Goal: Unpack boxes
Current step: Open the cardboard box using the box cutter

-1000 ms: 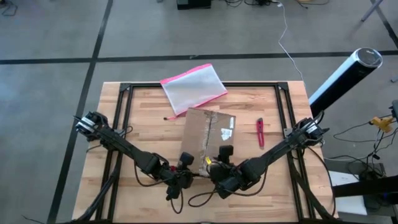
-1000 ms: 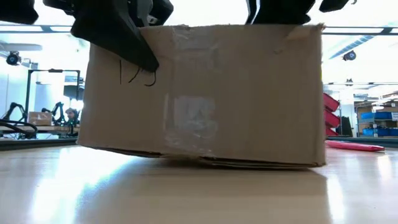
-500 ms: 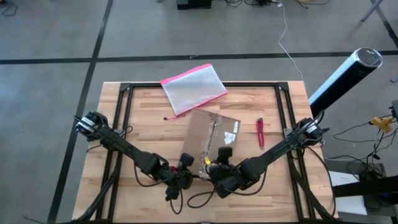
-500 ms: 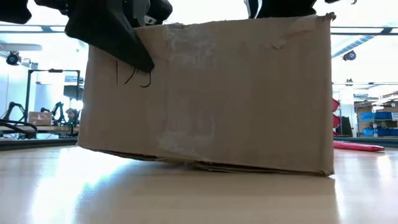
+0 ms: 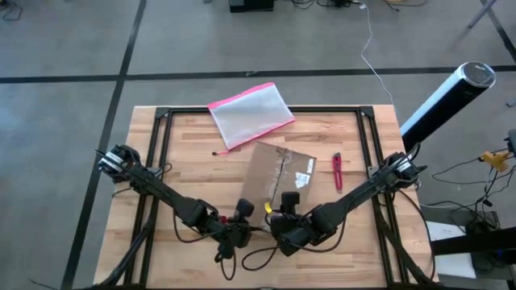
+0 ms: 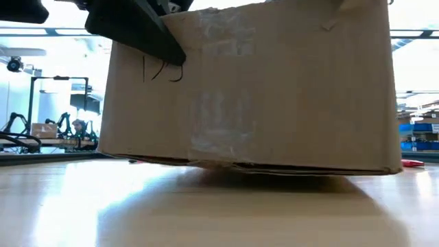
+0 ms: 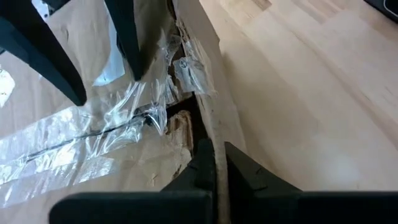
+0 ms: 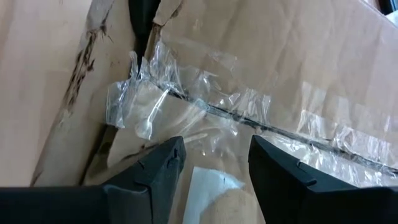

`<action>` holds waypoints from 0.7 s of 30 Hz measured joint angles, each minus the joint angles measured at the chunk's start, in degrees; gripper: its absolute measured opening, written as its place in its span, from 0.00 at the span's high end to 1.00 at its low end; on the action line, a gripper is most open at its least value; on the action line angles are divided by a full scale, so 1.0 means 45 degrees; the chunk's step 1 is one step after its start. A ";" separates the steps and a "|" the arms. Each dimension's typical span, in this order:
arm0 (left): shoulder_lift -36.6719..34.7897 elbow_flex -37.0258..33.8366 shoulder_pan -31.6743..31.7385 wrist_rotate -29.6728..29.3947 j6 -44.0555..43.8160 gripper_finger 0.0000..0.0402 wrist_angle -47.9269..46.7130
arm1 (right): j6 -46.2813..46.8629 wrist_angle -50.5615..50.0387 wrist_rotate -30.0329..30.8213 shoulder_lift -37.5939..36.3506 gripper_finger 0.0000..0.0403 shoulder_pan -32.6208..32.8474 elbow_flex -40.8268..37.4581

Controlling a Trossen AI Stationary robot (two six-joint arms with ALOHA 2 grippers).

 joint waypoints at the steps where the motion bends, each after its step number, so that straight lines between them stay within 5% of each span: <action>1: 0.0000 0.0000 0.0000 -0.0009 0.0023 1.00 0.0049 | 0.0002 0.0003 -0.0011 -0.0003 0.59 -0.0008 0.0000; 21: 0.0000 0.0000 -0.0233 -0.1079 0.0234 1.00 0.0270 | 0.0333 0.0287 -0.0259 -0.0029 0.62 -0.0158 -0.0510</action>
